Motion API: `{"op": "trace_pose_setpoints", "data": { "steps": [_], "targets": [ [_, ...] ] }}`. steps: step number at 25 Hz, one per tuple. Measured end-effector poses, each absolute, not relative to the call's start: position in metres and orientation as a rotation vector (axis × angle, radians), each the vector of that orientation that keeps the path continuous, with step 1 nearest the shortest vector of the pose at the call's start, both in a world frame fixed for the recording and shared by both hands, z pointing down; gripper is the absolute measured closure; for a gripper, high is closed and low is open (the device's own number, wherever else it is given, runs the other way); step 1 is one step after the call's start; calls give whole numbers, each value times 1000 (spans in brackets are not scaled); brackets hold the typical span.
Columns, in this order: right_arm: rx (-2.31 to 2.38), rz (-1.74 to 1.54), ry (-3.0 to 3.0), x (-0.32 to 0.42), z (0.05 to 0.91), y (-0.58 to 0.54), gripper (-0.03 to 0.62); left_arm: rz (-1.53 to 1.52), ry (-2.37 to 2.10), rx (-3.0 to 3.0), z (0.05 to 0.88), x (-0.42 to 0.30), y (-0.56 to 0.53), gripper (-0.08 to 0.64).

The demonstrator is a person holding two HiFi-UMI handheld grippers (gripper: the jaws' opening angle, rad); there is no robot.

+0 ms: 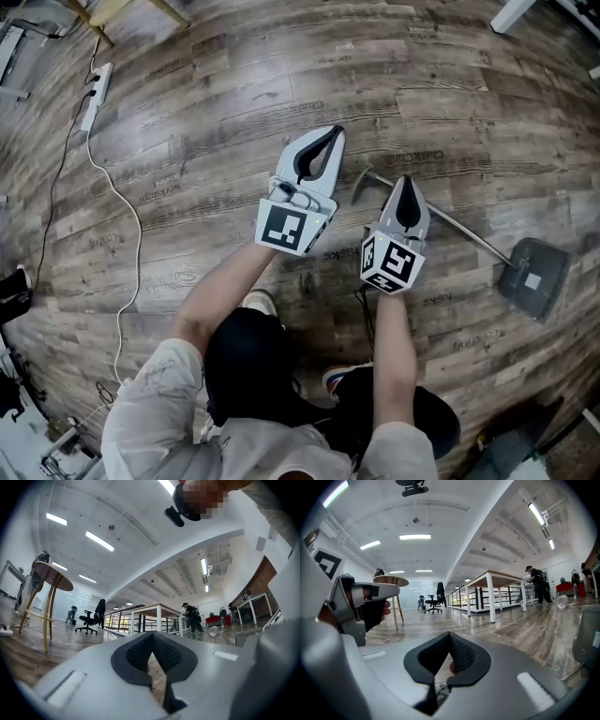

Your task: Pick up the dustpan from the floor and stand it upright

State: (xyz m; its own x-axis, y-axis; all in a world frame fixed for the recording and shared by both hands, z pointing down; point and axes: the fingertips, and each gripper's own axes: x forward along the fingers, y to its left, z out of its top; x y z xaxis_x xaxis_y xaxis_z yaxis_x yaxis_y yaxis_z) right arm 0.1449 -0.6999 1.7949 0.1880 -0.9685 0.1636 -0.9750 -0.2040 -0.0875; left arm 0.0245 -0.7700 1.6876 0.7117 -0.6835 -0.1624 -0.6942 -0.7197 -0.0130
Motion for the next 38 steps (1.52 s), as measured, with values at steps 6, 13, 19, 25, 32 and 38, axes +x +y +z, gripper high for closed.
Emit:
{"op": "trace_pose_setpoints", "data": {
  "steps": [6, 13, 19, 25, 32, 38],
  "targets": [
    [2339, 431, -1902, 127, 1864, -727, 584, 180, 1104, -2827, 1724, 15, -784, 540],
    [2198, 746, -1842, 95, 1955, -747, 519, 166, 1101, -2802, 1745, -1, -795, 540],
    [2014, 1078, -1726, 67, 2022, -752, 421, 139, 1082, -2743, 1744, -13, -790, 540],
    [1900, 1297, -1547, 60, 2073, -747, 402, 116, 1062, -2738, 1740, -14, -787, 540],
    [1793, 1431, -1482, 54, 2103, -742, 406, 95, 1019, -2725, 1741, -11, -776, 540],
    [1769, 1421, -1414, 47, 2100, -740, 453, 99, 1051, -2725, 1735, -28, -777, 540]
  ]
}}
